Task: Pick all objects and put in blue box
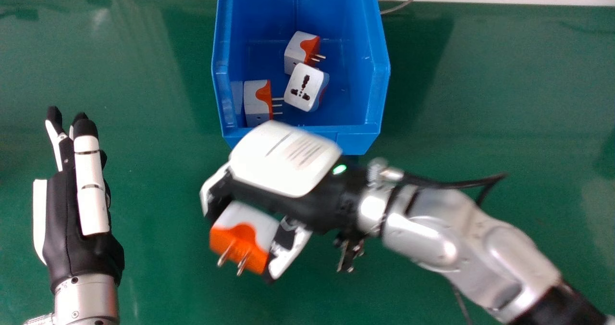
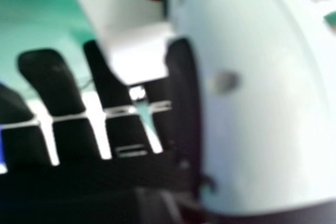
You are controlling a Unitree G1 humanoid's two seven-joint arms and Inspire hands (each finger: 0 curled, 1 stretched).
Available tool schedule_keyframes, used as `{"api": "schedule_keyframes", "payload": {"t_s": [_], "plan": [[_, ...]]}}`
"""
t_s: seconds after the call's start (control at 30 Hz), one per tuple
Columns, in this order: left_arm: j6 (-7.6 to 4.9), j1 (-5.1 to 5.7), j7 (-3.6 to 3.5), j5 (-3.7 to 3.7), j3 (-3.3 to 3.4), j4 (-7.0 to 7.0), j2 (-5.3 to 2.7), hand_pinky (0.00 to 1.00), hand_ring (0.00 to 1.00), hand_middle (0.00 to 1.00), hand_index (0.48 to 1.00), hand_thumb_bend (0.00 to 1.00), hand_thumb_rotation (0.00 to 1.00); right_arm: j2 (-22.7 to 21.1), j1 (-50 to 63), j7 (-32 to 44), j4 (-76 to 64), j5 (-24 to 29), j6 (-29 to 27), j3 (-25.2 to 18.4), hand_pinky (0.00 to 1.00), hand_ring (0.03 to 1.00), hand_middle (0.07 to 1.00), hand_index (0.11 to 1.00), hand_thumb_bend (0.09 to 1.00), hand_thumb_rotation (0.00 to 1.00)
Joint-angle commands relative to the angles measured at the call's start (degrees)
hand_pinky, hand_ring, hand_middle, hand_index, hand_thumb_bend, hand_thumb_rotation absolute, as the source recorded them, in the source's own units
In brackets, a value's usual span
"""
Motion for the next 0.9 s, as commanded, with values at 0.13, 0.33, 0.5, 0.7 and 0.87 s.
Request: {"api": "schedule_keyframes", "payload": {"t_s": [0.13,0.33,0.5,0.7,0.87], "plan": [[-0.03,-0.08,-0.32,-0.60,0.95,-0.53,0.64,1.00,1.00,0.99,0.983,0.39,1.00,-0.6,0.9,-0.1,-7.5,3.4,1.6,-6.6,0.13,0.197,0.278,0.473,0.487,0.14],[-1.02,-0.80,-0.89,-0.94,1.49,0.82,0.97,1.00,1.00,0.99,0.977,0.38,1.00,0.3,-4.3,-2.8,-6.4,1.4,3.7,-10.7,0.12,0.188,0.280,0.476,0.492,0.13],[-0.82,-1.11,-1.04,-1.05,1.71,1.19,1.03,1.00,1.00,0.99,0.984,0.39,1.00,2.1,-10.6,-6.6,-1.0,-0.6,5.5,-11.5,0.10,0.161,0.242,0.472,0.491,0.14],[-0.51,-1.19,-1.09,-0.97,1.95,1.40,1.12,1.00,1.00,0.99,0.983,0.39,1.00,5.0,-18.4,-9.4,6.9,-4.0,9.4,-10.3,0.10,0.166,0.261,0.480,0.494,0.13],[-0.56,-1.06,-1.36,-0.58,1.97,1.40,1.46,1.00,1.00,1.00,0.994,0.38,1.00,7.4,-25.7,-16.0,19.4,-7.4,10.4,-8.7,0.08,0.151,0.237,0.475,0.494,0.13]]}}
